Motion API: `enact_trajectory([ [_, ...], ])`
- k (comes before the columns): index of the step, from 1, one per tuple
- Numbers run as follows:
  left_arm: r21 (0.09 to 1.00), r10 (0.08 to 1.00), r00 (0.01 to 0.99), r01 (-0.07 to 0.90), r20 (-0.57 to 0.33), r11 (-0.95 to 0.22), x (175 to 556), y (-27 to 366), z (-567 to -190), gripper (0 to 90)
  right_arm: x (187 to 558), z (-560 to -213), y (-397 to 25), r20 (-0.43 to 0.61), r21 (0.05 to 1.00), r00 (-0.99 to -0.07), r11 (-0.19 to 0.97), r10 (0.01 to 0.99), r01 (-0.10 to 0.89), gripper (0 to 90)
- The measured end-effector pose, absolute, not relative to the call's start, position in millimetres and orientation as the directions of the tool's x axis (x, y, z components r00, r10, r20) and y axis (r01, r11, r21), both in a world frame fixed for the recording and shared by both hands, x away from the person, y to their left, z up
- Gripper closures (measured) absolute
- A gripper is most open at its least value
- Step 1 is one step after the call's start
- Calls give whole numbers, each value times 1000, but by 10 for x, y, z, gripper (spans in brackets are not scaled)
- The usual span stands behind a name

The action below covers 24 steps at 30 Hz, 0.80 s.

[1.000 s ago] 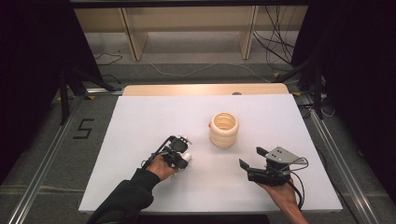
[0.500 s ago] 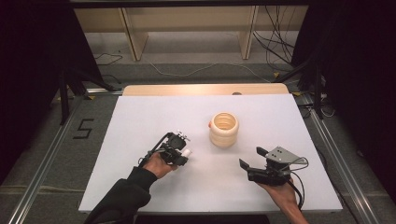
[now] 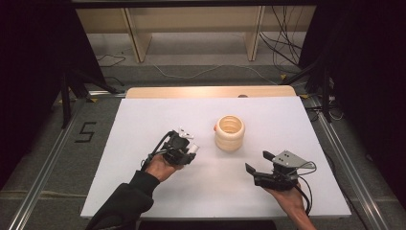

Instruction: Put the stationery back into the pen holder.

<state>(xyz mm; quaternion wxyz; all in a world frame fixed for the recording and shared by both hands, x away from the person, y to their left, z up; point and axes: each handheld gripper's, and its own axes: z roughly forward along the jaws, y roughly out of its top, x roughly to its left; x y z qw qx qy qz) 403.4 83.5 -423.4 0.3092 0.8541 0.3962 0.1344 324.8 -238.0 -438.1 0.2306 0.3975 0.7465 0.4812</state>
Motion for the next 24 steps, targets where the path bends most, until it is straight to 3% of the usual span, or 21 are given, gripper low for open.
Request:
enact_trajectory([
  [10, 773, 775, 627, 529, -78, -350, 4025, 871, -4173, 681, 3246, -4382, -2377, 36, 901, -579, 225, 815, 372, 217],
  [24, 875, 760, 642, 418, -96, -243, 4056, 808, -4093, 680, 3245, -4382, -2374, 36, 901, -582, 225, 813, 370, 217],
])
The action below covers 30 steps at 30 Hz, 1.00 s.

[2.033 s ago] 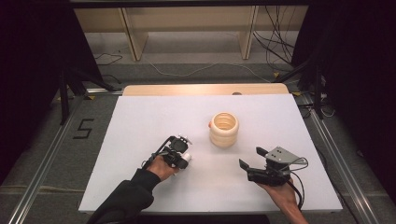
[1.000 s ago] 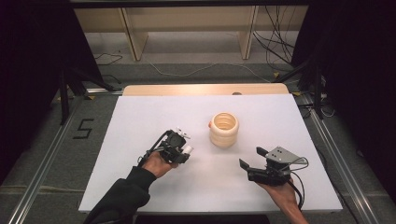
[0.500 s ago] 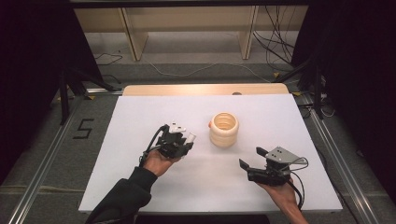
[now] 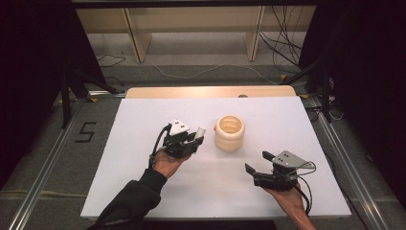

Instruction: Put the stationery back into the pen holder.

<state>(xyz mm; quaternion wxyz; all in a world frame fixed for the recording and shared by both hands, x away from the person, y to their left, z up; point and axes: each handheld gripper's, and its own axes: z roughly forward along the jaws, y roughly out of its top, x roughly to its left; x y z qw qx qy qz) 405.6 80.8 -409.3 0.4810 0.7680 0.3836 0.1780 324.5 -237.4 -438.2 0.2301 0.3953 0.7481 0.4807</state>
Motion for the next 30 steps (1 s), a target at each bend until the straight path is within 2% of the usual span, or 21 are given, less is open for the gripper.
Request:
enact_trajectory([
  [16, 924, 753, 645, 352, -126, -147, 4147, 743, -3998, 680, 3243, -4382, -2371, 36, 903, -583, 224, 812, 368, 217],
  [30, 936, 736, 651, 345, -184, -71, 4318, 522, -3949, 680, 3246, -4382, -2368, 38, 904, -588, 223, 808, 364, 217],
])
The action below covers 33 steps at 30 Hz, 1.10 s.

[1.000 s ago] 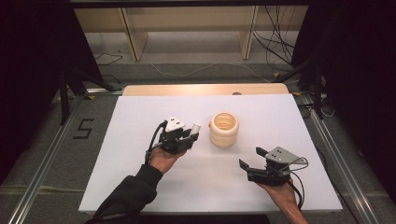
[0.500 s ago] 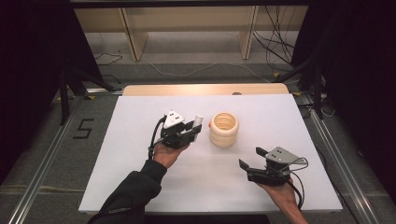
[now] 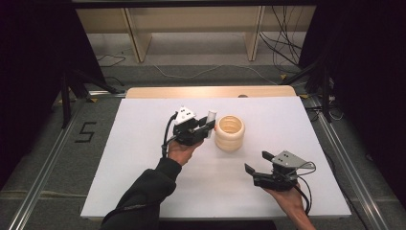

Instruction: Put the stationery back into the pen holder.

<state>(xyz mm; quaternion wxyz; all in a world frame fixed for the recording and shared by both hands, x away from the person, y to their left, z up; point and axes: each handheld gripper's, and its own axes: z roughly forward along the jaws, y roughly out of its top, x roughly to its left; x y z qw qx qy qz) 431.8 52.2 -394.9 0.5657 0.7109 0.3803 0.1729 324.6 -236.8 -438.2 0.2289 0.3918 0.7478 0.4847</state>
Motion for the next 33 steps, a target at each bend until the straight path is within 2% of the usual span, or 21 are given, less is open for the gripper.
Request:
enact_trajectory([
  [21, 947, 729, 650, 322, -216, -6, 4519, 257, -3977, 679, 3250, -4386, -2361, 42, 904, -597, 224, 801, 365, 217],
  [33, 948, 729, 652, 319, -208, -15, 4583, 108, -4018, 680, 3248, -4388, -2357, 42, 903, -599, 226, 799, 365, 217],
])
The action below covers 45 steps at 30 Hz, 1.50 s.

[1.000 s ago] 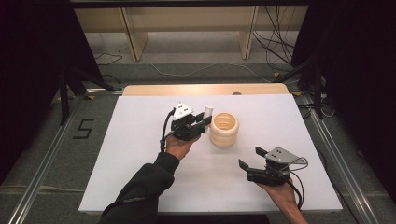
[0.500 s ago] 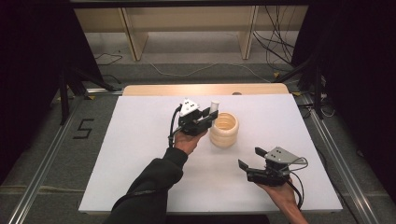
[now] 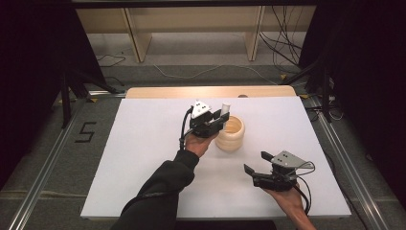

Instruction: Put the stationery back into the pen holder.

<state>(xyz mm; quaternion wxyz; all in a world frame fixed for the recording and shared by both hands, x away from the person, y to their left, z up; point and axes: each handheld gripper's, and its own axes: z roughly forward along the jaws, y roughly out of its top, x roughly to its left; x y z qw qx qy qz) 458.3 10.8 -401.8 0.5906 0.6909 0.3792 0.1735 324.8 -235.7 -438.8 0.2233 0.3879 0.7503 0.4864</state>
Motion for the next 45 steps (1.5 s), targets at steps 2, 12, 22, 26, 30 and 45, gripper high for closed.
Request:
enact_trajectory([
  [2, 948, 730, 651, 318, -206, -16, 4596, 87, -4027, 680, 3248, -4388, -2359, 42, 903, -599, 226, 799, 365, 217],
  [12, 945, 732, 647, 325, -212, -14, 4635, -15, -4083, 680, 3250, -4390, -2357, 39, 905, -603, 228, 797, 360, 217],
  [22, 944, 736, 642, 330, -215, -12, 4666, -78, -4104, 679, 3244, -4389, -2353, 39, 902, -605, 232, 795, 363, 217],
  [26, 942, 738, 640, 334, -215, -15, 4669, -97, -4127, 680, 3246, -4391, -2349, 39, 903, -607, 232, 793, 361, 217],
  [30, 941, 739, 639, 337, -213, -20, 4673, -117, -4148, 679, 3248, -4392, -2347, 39, 903, -608, 233, 793, 362, 217],
  [45, 931, 748, 630, 361, -207, -46, 4691, -150, -4217, 679, 3243, -4391, -2345, 44, 902, -606, 229, 794, 366, 217],
])
